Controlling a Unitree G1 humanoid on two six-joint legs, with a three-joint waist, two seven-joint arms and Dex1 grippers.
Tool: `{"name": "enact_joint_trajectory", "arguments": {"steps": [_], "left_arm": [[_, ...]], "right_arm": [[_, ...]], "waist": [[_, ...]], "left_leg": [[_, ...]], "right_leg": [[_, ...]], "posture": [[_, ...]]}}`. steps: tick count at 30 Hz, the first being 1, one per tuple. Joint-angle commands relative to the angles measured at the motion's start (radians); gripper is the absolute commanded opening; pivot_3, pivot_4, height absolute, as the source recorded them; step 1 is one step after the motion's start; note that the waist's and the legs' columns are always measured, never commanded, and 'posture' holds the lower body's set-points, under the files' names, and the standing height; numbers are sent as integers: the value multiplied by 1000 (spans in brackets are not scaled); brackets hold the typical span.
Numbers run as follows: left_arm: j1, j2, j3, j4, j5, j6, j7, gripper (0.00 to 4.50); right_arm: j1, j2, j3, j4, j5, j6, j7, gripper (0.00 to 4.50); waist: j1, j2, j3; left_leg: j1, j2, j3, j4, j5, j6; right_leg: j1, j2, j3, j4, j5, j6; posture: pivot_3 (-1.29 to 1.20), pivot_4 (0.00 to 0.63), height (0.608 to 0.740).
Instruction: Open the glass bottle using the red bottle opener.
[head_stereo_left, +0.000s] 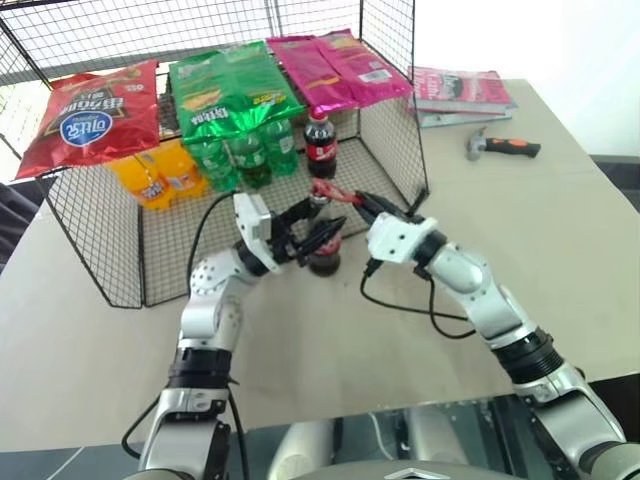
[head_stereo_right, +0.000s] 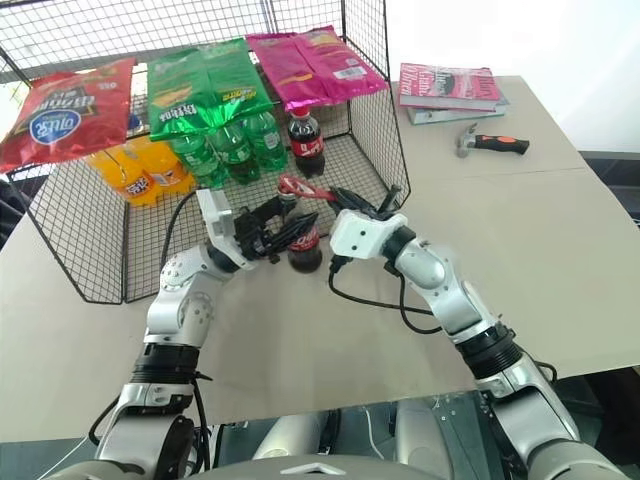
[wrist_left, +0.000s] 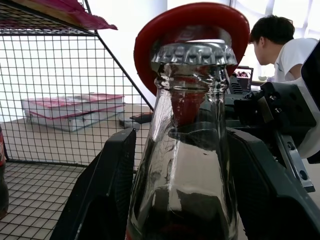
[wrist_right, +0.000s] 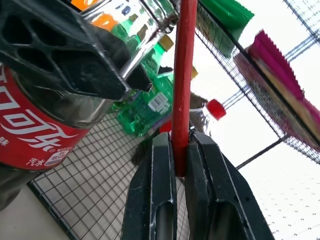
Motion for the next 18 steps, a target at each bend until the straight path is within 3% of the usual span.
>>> {"name": "enact_joint_trajectory", "arguments": {"steps": [1, 10, 18], "left_arm": [[1, -4, -6, -45, -1, -4, 4, 2146], [3, 3, -6, -48, 2, 3, 5, 2146], [0, 5, -8, -36, 6, 4, 2, 2146]], "right_arm": [[-7, 15, 44, 55, -62, -102, -34, 0], [-85, 18, 61, 221, -271, -263, -259, 0], [-169, -77, 56, 285, -375, -372, -338, 0]], "waist": [[0, 0, 0], [-1, 0, 0], [-1, 0, 0]], "left_leg": [[0, 0, 0, 0, 0, 0], [2, 0, 0, 0, 1, -1], [3, 0, 0, 0, 1, -2]], "right_leg": [[0, 0, 0, 0, 0, 0], [1, 1, 1, 1, 0, 0], [2, 1, 1, 1, 1, -1]], "posture": [[0, 150, 740], [0, 150, 740], [0, 150, 740]]}}
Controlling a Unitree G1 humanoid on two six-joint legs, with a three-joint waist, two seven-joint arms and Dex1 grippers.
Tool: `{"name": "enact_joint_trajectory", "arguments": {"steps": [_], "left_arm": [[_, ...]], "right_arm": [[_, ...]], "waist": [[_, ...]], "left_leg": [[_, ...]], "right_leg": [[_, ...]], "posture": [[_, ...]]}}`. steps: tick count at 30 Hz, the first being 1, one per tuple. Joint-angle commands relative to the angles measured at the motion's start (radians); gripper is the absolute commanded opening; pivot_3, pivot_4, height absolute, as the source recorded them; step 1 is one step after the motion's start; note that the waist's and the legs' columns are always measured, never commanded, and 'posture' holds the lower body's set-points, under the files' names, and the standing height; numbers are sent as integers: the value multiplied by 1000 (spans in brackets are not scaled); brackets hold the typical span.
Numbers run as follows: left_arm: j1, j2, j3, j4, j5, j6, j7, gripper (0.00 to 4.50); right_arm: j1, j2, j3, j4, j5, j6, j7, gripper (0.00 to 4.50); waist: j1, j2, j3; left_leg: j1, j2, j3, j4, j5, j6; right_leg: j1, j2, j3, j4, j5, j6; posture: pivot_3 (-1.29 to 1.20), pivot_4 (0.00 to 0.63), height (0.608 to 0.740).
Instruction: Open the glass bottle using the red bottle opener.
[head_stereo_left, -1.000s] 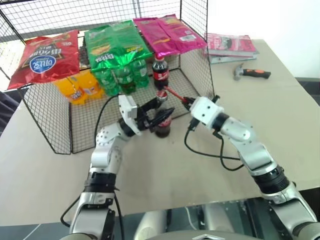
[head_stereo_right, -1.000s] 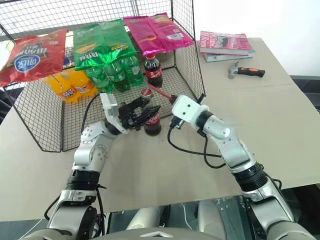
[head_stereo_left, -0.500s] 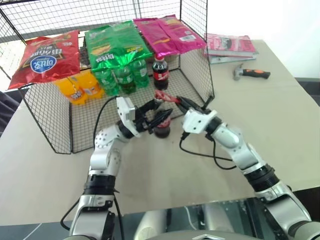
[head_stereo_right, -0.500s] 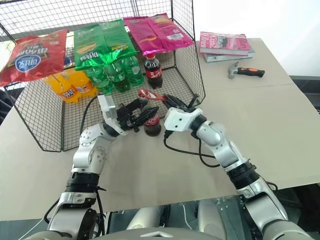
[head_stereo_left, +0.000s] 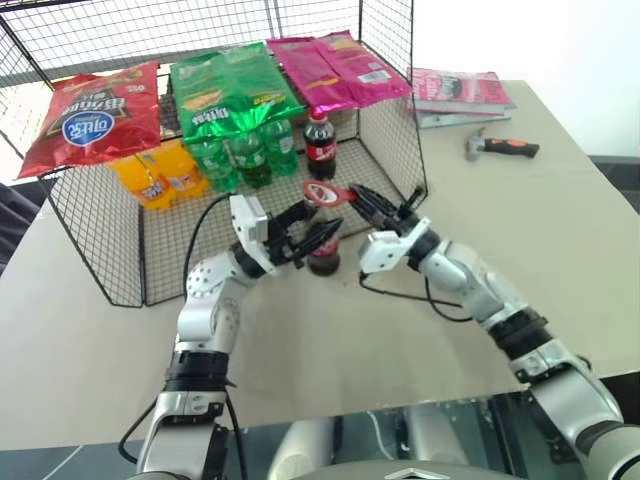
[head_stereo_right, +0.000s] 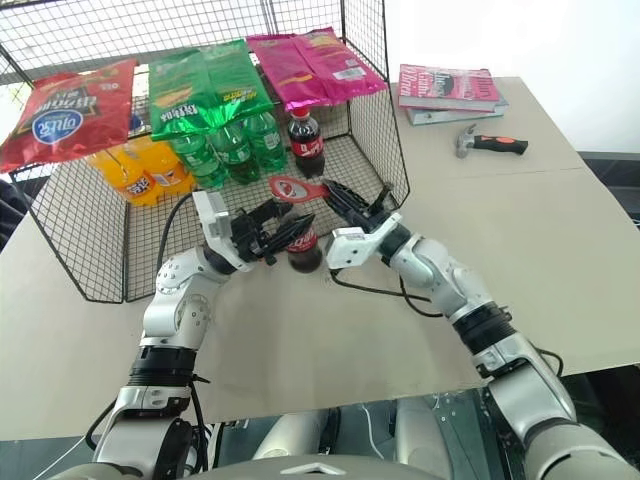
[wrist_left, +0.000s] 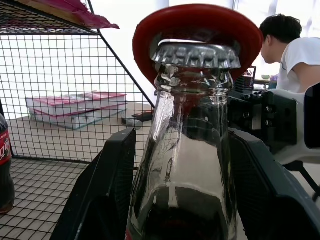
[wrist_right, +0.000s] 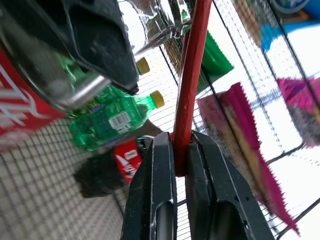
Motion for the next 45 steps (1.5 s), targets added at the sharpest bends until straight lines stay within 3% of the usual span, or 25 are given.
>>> {"name": "enact_joint_trajectory", "arguments": {"steps": [1, 12, 23, 45], "left_arm": [[-9, -3, -13, -32, 5, -1, 1, 2146], [-11, -12, -19, -29, 10, -4, 2, 2146], [-3, -12, -20, -30, 13, -3, 4, 2146], [19, -7, -16, -48, 13, 3, 15, 2146]], "right_arm": [[-31, -30, 21, 15, -41, -58, -4, 0], [-146, -132, 6, 63, -100, -142, -24, 0], [-230, -164, -12, 129, -127, -178, -87, 0], [-192, -127, -40, 71, -65, -214, -122, 0]], "waist": [[0, 0, 0], [-1, 0, 0], [-3, 0, 0], [-3, 0, 0]], "left_leg": [[1, 0, 0, 0, 0, 0], [1, 0, 0, 0, 0, 0], [2, 1, 2, 0, 0, 0], [2, 1, 3, -1, 0, 0]], "right_leg": [[0, 0, 0, 0, 0, 0], [2, 0, 0, -1, 0, 0], [2, 1, 2, -1, 0, 0], [1, 1, 3, -1, 0, 0]], "posture": [[0, 150, 740], [0, 150, 740], [0, 150, 740], [0, 150, 740]]}}
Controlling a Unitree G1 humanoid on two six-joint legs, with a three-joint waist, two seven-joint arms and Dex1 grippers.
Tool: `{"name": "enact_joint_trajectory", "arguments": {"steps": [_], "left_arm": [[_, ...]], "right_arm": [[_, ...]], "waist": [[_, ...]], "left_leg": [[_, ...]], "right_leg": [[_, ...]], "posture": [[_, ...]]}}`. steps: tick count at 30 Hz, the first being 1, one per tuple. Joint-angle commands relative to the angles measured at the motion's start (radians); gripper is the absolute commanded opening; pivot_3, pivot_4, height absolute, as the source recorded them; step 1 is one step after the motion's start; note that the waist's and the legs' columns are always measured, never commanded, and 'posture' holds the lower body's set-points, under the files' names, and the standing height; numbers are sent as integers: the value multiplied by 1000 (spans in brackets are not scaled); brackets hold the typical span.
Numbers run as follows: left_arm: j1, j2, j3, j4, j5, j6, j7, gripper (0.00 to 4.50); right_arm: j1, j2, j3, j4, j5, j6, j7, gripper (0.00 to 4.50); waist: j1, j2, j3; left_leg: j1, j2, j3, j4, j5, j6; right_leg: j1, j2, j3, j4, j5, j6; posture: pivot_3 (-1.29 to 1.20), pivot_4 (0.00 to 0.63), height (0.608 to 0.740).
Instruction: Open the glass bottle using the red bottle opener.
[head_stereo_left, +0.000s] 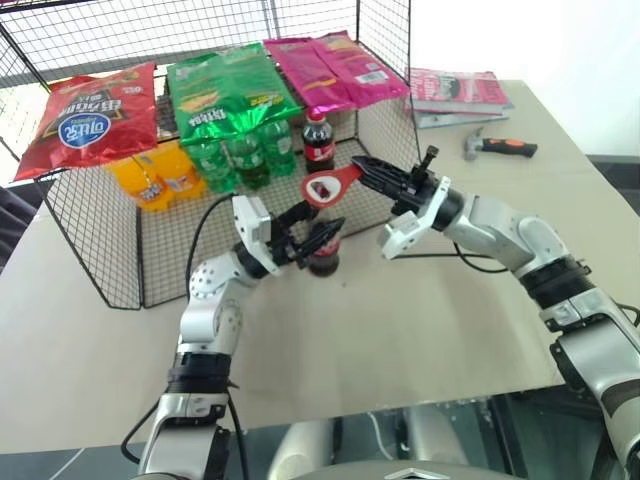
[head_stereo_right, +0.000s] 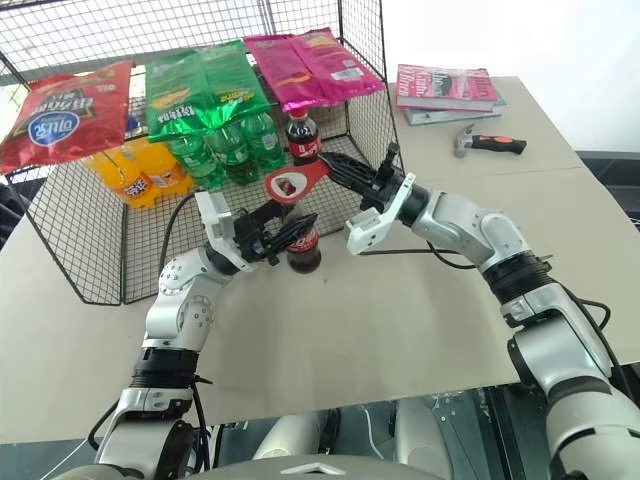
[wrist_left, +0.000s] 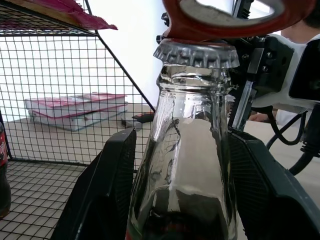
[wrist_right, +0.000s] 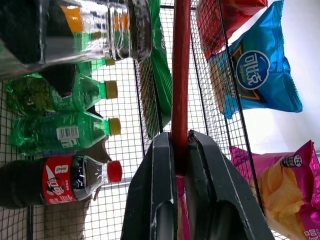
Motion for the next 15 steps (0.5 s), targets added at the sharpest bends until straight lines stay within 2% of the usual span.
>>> {"name": "enact_joint_trajectory", "arguments": {"steps": [1, 8, 11, 15], "left_arm": [[9, 4, -11, -29, 4, 4, -3, 2146], [13, 7, -11, -30, 2, 6, -3, 2146], [10, 5, -14, -25, 5, 3, -3, 2146], [9, 5, -12, -25, 6, 2, -3, 2146]], "right_arm": [[18, 11, -46, -24, 57, 4, -13, 0], [45, 19, -54, 22, 174, -4, 62, 0], [102, 81, -34, 23, 274, 50, 164, 0], [154, 130, -39, 2, 315, 96, 233, 0]], "waist": [[0, 0, 0], [-1, 0, 0], [-3, 0, 0], [-2, 0, 0]], "left_leg": [[0, 0, 0, 0, 0, 0], [0, 0, 0, 0, 0, 0], [1, 1, 0, 0, 0, 0], [1, 1, 1, 0, 0, 0]], "right_leg": [[0, 0, 0, 0, 0, 0], [0, 0, 0, 0, 0, 0], [0, 0, 0, 0, 0, 0], [0, 1, 1, 0, 0, 0]], "posture": [[0, 150, 740], [0, 150, 740], [0, 150, 740], [0, 150, 740]]}}
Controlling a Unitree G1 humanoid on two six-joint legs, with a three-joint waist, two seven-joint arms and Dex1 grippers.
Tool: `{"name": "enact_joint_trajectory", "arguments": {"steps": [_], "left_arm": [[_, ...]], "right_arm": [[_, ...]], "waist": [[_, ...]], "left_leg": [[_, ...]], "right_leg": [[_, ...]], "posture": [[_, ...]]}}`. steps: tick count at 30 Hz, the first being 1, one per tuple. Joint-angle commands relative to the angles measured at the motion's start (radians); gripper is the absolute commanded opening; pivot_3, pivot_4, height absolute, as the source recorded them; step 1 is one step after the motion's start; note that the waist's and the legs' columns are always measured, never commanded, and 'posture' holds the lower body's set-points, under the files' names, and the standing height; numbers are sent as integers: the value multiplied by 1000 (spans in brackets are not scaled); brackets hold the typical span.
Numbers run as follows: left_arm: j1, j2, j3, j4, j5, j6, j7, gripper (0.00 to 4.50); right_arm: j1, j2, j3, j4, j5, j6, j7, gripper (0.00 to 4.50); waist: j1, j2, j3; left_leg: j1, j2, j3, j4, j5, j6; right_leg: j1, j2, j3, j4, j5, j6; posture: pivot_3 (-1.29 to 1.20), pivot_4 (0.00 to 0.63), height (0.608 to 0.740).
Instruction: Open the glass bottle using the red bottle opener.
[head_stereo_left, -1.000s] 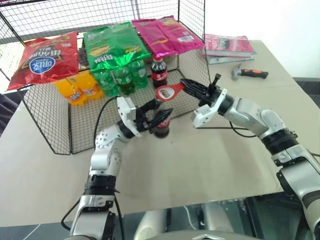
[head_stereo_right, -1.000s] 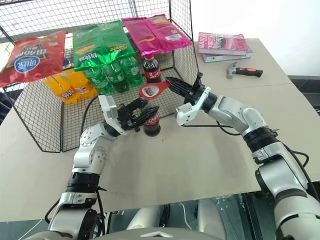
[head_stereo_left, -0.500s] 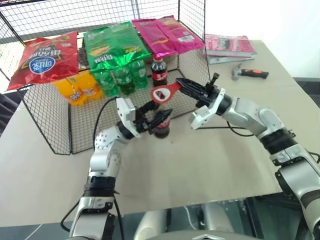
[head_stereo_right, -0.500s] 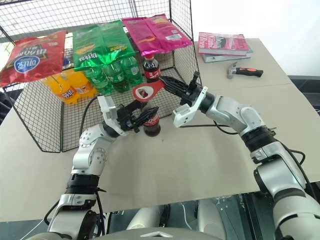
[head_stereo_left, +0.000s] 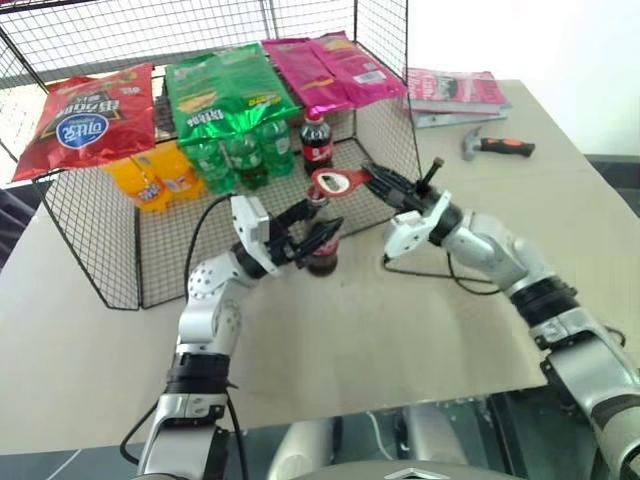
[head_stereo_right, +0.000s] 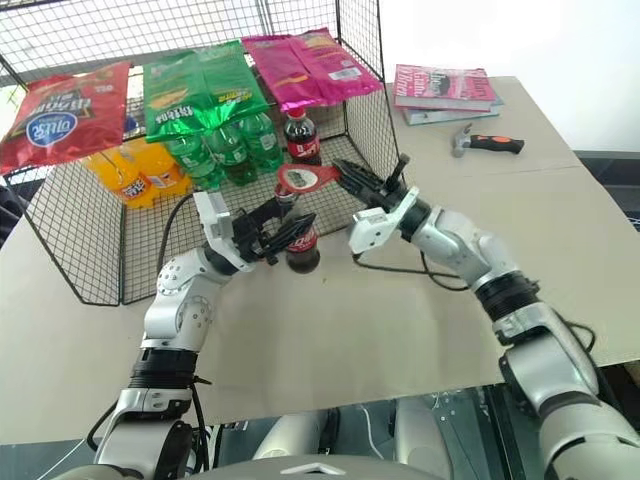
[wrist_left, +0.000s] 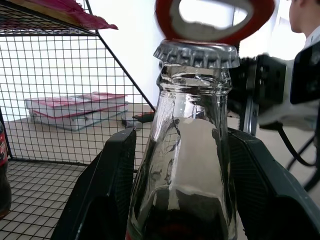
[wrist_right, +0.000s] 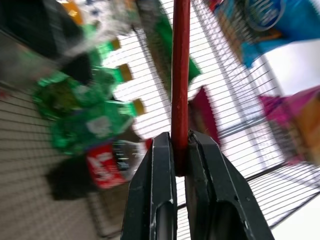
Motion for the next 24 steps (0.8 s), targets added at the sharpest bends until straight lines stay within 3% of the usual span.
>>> {"name": "enact_joint_trajectory", "arguments": {"steps": [1, 9, 24], "left_arm": [[6, 3, -12, -23, 5, 3, -3, 2146], [10, 6, -11, -24, 5, 6, -4, 2146], [7, 4, -12, -12, 5, 3, -8, 2146]], "right_arm": [[13, 18, -17, -42, 51, 36, 55, 0], [56, 37, -3, -101, 26, 38, 74, 0], [-99, -25, -75, -145, -111, 6, -55, 0]], "waist": [[1, 0, 0], [2, 0, 0], [4, 0, 0]], "left_leg": [[0, 0, 0, 0, 0, 0], [3, 0, 0, 0, 0, 0], [3, 0, 0, 0, 0, 0]], "right_leg": [[0, 0, 0, 0, 0, 0], [3, 0, 0, 0, 0, 0], [3, 0, 0, 0, 0, 0]], "posture": [[0, 150, 740], [0, 150, 740], [0, 150, 740]]}}
